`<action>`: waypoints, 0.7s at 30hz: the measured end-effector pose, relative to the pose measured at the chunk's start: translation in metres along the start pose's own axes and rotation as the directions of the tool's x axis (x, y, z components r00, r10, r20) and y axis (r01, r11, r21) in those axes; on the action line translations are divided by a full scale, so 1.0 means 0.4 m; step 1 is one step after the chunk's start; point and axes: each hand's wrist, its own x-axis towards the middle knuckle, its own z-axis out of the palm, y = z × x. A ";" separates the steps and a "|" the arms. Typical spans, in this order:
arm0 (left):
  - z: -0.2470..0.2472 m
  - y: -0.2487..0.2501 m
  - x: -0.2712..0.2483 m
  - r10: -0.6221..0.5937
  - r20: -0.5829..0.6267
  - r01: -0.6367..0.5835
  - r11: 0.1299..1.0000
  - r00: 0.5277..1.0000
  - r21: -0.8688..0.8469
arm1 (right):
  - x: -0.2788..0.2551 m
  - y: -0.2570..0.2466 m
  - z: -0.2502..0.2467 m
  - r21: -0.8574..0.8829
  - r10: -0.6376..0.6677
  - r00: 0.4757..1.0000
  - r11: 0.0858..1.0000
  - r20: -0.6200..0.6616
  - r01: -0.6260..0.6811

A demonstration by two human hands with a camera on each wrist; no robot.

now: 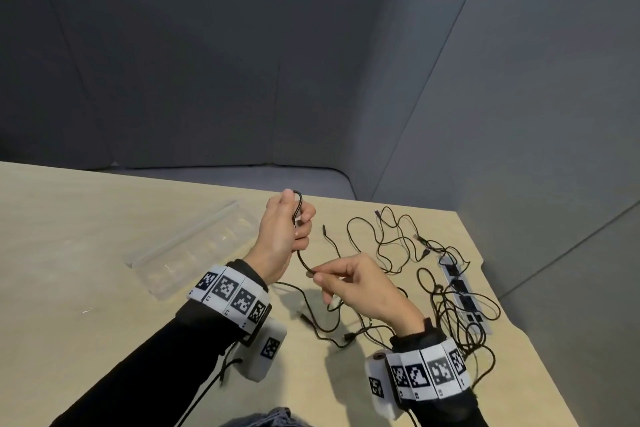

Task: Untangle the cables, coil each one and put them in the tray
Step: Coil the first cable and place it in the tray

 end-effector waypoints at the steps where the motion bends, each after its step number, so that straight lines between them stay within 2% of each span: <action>1: -0.003 -0.001 0.003 0.010 0.004 -0.010 0.996 1.000 0.086 | -0.007 -0.008 -0.006 -0.009 -0.003 1.000 1.000 0.028 0.003; 3: -0.018 -0.010 0.003 0.059 0.048 -0.072 0.933 0.997 0.352 | -0.021 -0.024 -0.029 -0.030 -0.003 0.998 1.000 0.061 0.005; 4: -0.025 -0.015 -0.001 0.088 0.110 -0.132 0.852 0.990 0.507 | -0.027 -0.033 -0.045 -0.065 -0.018 0.998 0.998 0.052 0.022; 6: -0.032 -0.022 -0.016 0.100 0.283 -0.281 0.632 0.954 0.723 | -0.031 -0.045 -0.073 -0.223 -0.099 0.995 0.970 -0.013 0.094; 8: -0.023 -0.024 -0.031 0.121 0.434 -0.441 0.434 0.893 0.785 | -0.030 -0.054 -0.093 -0.386 -0.199 0.976 0.910 -0.094 0.148; 9: -0.017 -0.022 -0.036 0.141 0.495 -0.509 0.370 0.857 0.777 | -0.027 -0.060 -0.101 -0.416 -0.234 0.963 0.895 -0.133 0.160; 11: -0.010 -0.021 -0.033 0.156 0.573 -0.591 0.292 0.805 0.752 | -0.022 -0.066 -0.115 -0.394 -0.269 0.941 0.903 -0.207 0.171; 14: 0.000 -0.015 -0.024 0.091 0.630 -0.631 0.231 0.771 0.740 | -0.016 -0.064 -0.130 -0.308 -0.273 0.922 0.933 -0.274 0.185; 16: 0.002 -0.016 -0.020 0.087 0.637 -0.636 0.247 0.766 0.731 | -0.009 -0.053 -0.134 -0.154 -0.220 0.915 0.972 -0.338 0.177; 17: 0.002 -0.018 -0.021 0.105 0.628 -0.625 0.314 0.771 0.715 | -0.005 -0.047 -0.136 -0.037 -0.165 0.911 0.986 -0.379 0.163; 19: 0.002 -0.028 -0.026 0.126 0.579 -0.543 0.546 0.806 0.638 | 0.002 -0.034 -0.138 0.155 -0.067 0.897 0.977 -0.438 0.148; 21: 0.013 -0.036 -0.031 0.178 0.490 -0.448 0.730 0.854 0.516 | 0.007 -0.026 -0.130 0.235 -0.041 0.890 0.958 -0.454 0.164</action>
